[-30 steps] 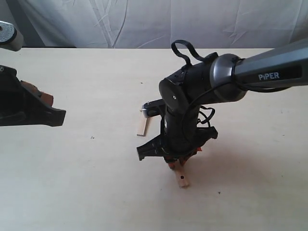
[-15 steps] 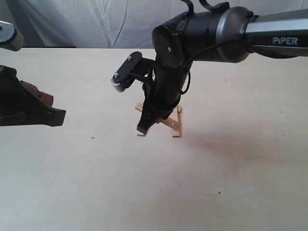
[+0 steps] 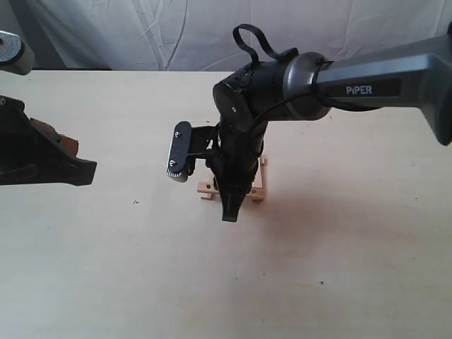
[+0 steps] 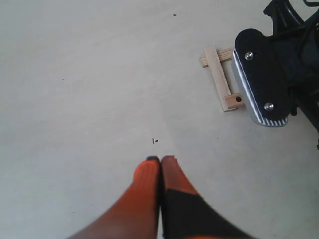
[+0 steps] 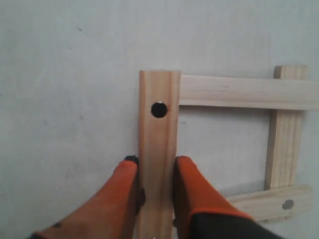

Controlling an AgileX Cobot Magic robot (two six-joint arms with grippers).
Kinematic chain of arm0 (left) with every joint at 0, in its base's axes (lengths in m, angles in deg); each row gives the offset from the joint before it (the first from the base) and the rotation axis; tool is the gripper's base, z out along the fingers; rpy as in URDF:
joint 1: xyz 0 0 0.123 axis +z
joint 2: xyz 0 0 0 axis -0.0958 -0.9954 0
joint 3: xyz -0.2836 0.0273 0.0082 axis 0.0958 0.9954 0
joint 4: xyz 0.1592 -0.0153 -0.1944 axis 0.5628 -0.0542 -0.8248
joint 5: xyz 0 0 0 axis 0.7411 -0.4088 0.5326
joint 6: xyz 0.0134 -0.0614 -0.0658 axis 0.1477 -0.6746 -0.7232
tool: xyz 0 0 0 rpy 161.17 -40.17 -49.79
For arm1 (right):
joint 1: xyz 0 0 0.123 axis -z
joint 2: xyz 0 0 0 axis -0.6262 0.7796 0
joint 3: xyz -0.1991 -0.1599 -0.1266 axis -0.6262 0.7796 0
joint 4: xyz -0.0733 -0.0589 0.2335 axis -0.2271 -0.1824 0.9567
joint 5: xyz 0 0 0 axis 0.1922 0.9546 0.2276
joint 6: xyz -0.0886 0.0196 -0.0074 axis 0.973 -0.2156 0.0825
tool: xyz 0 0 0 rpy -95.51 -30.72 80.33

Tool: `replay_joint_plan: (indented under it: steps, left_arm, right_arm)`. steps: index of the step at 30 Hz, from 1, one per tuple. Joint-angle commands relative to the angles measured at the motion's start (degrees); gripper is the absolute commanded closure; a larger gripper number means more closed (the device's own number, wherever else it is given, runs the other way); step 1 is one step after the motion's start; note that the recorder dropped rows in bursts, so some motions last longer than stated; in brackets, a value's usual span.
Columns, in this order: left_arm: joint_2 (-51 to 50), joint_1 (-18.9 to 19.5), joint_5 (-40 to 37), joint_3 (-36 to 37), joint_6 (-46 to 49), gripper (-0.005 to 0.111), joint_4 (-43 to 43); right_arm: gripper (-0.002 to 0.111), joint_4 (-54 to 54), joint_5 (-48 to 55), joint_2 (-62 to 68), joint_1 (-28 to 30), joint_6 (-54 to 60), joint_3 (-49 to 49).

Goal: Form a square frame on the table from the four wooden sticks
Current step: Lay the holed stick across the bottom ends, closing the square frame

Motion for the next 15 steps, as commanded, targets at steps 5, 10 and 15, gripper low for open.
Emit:
replay_joint_plan:
  steps: [5,10,15]
  left_arm:
    - [0.3,-0.1,0.7,0.1,-0.2,0.107,-0.3]
    - [0.3,-0.1,0.7,0.1,-0.2,0.107,-0.3]
    - [0.3,-0.1,0.7,0.1,-0.2,0.107,-0.3]
  right_arm:
    - [0.109,-1.5,-2.8,0.7,0.3,0.6,-0.3]
    - [0.101,-2.2,-3.8,0.7,0.3,-0.1,-0.3]
    - [0.074,-2.7,-3.6,0.7,0.3,-0.1,-0.3]
